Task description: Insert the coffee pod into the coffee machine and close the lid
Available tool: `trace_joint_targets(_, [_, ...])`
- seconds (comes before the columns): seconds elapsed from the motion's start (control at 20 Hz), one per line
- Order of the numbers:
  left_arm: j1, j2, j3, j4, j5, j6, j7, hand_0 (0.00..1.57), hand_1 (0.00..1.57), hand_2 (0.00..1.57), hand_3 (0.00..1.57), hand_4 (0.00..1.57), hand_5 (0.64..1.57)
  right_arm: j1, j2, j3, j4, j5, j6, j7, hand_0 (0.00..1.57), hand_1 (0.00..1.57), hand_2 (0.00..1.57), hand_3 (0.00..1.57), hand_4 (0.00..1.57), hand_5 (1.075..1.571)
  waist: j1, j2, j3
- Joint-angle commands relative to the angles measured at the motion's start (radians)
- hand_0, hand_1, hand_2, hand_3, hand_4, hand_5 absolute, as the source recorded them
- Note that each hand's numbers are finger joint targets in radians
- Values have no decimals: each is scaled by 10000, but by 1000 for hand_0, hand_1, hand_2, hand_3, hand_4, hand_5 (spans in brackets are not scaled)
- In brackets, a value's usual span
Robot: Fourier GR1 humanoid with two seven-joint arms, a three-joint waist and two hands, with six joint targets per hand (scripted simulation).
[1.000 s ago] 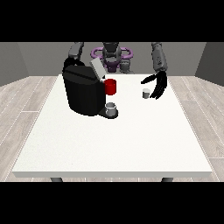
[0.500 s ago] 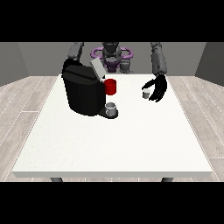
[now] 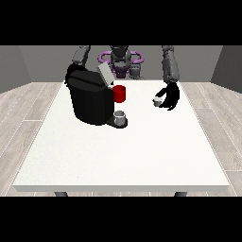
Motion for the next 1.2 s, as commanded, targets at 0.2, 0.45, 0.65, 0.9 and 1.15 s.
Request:
trace_joint_targets(0.2, [-259,-248,-535,240,-871,-194,556,1174,1174,1286,1183,412,1571,405,248,51,547,38,-177,-299,0,0,0,0,445,1571,154,-610,-39])
trace_joint_targets(0.45, [-839,269,-188,80,-464,-1106,-483,1468,1468,1468,1414,607,1571,131,9,-215,786,-255,123,-434,0,0,0,0,505,1571,184,-434,-39])
trace_joint_targets(0.65, [-1420,56,-279,-421,-424,-1583,-287,1388,1388,1408,1353,583,1571,18,-48,-340,1291,-368,251,-477,0,0,0,0,468,1571,249,-695,-38])
trace_joint_targets(0.9, [-1833,-526,-570,-918,-565,-2054,559,1258,1258,1321,1297,529,1571,270,18,-159,1523,-233,277,-532,0,0,0,0,468,1571,199,-1471,-37])
trace_joint_targets(1.15, [-2921,146,-217,-1233,-338,-2970,528,1272,1272,1342,1293,548,1571,141,220,-106,1764,-368,434,-1039,0,0,0,0,476,1571,-46,-1153,-37])
